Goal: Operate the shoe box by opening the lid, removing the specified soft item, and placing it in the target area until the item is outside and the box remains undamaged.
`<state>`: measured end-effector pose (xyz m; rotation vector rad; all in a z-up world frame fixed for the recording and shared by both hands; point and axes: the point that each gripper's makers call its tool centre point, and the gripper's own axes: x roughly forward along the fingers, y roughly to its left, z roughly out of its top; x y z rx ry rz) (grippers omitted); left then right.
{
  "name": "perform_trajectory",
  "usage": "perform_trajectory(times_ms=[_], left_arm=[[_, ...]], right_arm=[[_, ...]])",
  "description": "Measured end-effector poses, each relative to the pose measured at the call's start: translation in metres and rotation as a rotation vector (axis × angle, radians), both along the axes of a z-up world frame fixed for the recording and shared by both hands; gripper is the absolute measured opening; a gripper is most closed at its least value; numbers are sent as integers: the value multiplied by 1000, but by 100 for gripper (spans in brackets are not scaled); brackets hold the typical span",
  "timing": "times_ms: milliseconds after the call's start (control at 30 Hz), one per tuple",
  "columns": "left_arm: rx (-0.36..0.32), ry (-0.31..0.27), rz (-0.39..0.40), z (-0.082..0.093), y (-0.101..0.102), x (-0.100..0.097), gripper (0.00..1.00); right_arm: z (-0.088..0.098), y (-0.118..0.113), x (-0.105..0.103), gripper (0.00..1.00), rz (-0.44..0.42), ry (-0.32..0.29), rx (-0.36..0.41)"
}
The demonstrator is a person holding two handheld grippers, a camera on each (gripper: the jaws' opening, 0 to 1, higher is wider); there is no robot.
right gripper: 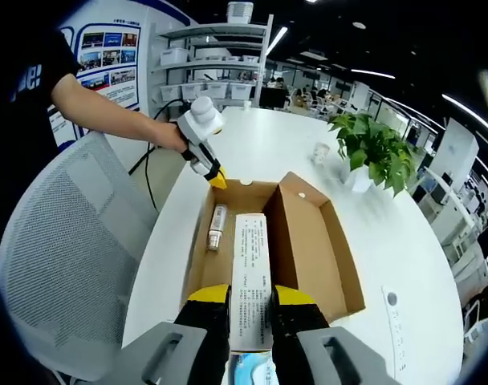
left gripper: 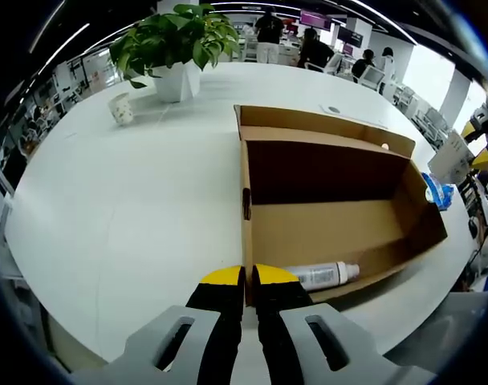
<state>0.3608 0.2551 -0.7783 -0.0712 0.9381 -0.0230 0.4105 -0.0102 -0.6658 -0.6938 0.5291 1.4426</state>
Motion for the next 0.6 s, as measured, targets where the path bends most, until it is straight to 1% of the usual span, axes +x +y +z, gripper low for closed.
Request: perform_trajectory(times_ms=[267, 600], left_arm=[[1, 4, -1, -1, 1, 0, 2], [7, 11, -3, -2, 2, 1, 2]], right_arm=[[8, -22, 12, 15, -27, -19, -1], [10, -43, 22, 15, -40, -37, -4]])
